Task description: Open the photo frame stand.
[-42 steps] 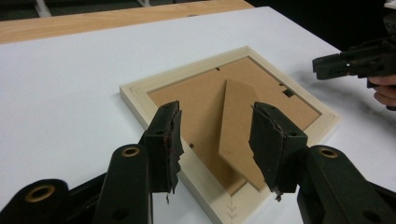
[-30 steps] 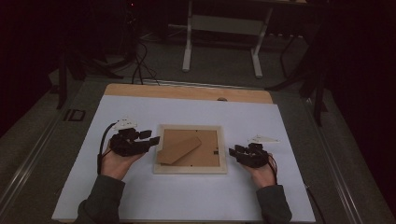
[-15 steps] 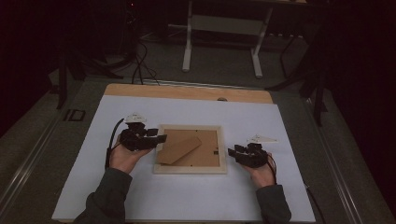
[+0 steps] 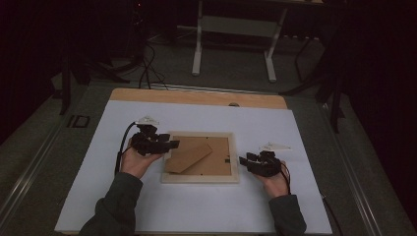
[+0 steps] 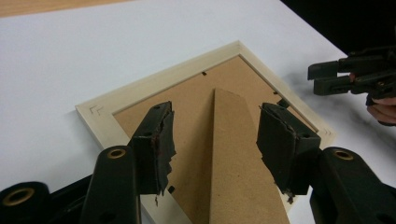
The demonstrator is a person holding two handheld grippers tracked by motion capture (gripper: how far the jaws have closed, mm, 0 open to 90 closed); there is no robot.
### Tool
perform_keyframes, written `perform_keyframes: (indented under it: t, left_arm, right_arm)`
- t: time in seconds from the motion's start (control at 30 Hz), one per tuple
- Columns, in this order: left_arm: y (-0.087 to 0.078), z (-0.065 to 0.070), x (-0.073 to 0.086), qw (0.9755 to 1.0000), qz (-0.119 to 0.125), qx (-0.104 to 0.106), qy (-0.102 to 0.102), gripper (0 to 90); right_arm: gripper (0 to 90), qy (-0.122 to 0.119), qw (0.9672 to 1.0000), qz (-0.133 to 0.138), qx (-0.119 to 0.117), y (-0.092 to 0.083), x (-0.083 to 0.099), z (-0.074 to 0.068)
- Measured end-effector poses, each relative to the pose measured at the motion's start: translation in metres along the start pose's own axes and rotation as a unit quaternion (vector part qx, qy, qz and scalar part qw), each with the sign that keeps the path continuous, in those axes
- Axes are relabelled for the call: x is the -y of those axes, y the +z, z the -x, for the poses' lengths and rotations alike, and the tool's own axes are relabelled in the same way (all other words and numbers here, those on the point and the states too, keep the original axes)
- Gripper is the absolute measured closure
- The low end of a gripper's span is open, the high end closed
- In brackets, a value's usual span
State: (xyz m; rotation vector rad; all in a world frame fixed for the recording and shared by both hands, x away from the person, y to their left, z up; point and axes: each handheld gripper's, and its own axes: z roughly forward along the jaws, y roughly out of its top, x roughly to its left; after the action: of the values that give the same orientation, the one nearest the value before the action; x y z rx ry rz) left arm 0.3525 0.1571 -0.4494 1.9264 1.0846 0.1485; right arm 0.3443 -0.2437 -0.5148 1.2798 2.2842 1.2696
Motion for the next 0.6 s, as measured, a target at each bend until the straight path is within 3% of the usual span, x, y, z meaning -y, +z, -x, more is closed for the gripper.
perform_keyframes:
  t: [0.6]
  left_arm:
    - [0.023,0.000,-0.004,0.9992,-0.038,0.002,0.010,40.2]
  right_arm:
    - [54.9,0.004,1.0000,0.002,-0.005,0.000,0.000,0.000]
